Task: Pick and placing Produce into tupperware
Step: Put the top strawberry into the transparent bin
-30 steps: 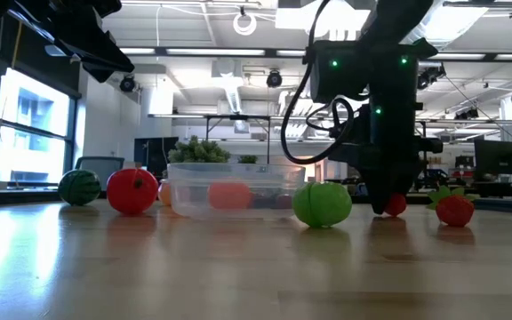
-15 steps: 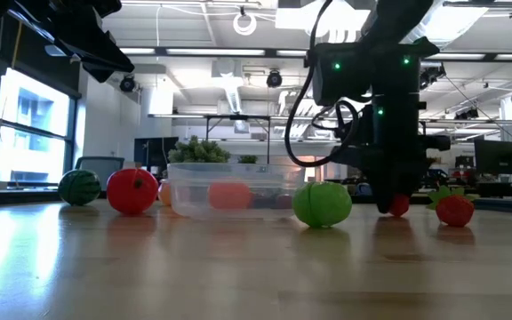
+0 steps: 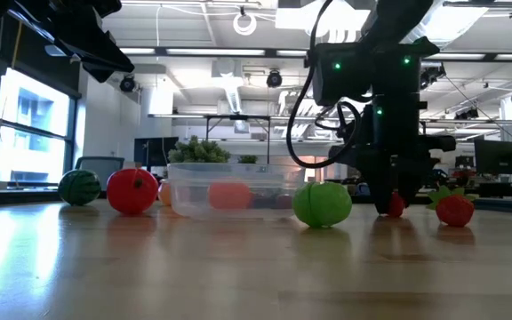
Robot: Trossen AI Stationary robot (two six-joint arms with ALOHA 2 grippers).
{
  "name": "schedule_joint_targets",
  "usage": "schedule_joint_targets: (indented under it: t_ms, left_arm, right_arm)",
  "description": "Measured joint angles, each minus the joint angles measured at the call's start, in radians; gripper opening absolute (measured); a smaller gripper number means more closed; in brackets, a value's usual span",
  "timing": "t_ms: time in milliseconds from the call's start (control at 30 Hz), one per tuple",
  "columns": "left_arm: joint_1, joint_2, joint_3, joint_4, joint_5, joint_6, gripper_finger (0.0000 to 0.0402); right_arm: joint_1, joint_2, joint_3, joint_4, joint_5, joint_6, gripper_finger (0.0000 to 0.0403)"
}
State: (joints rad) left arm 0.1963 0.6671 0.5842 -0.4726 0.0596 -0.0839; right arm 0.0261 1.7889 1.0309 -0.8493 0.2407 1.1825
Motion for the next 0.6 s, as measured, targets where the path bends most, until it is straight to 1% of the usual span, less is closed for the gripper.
schedule_joint_targets:
  t_ms: [333,600]
  left_arm:
    - [0.0,0.0,0.0,0.0,0.0,0.0,0.0051]
    - [0.0,0.0,0.0,0.0,0.0,0.0,0.0051]
  right_arm:
    - [0.0,0.0,0.0,0.001,-0.004,0.037,0.0197]
    - [0.0,0.0,0.0,0.002,0.003,0.102,0.0196]
